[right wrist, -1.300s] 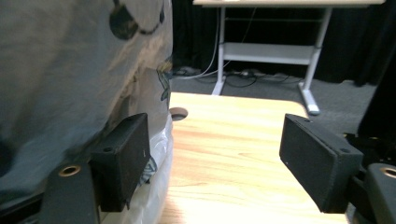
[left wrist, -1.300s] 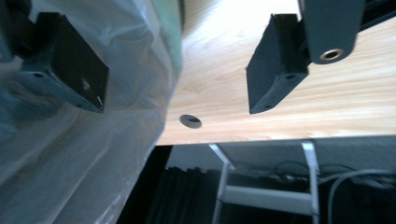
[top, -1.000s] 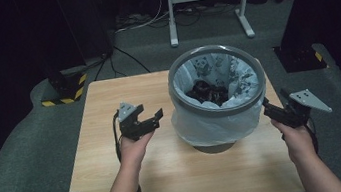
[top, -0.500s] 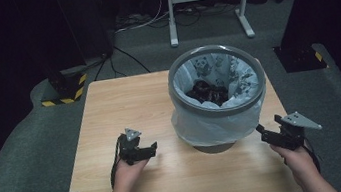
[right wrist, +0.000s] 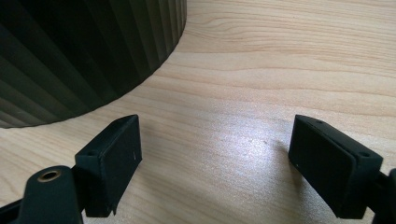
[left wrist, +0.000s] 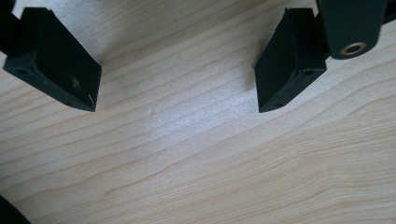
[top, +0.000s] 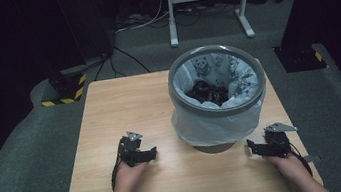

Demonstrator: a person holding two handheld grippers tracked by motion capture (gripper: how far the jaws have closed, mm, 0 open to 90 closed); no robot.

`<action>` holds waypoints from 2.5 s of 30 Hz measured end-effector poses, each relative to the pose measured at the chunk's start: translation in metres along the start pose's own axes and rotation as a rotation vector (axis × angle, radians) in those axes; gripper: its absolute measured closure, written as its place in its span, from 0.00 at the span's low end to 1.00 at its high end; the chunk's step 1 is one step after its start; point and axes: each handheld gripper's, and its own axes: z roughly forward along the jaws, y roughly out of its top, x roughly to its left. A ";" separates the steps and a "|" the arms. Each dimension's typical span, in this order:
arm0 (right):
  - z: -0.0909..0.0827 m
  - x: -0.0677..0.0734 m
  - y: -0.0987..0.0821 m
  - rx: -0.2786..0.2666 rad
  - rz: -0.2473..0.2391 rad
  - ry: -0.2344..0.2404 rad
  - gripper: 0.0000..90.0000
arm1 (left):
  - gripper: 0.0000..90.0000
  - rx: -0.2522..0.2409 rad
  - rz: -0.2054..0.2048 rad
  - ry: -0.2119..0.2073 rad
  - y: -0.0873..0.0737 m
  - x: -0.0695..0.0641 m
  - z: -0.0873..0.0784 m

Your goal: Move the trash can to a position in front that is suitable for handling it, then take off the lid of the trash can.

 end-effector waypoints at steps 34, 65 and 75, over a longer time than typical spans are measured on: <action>0.004 0.011 0.002 0.022 -0.034 -0.046 0.13 | 0.04 0.081 -0.058 0.093 -0.001 -0.017 -0.006; 0.008 0.009 0.005 0.026 -0.050 -0.023 0.11 | 0.12 0.324 -0.104 -0.047 0.053 -0.008 -0.035; 0.008 0.009 0.005 0.026 -0.050 -0.023 0.11 | 0.18 0.532 -0.116 -0.039 0.067 -0.001 -0.042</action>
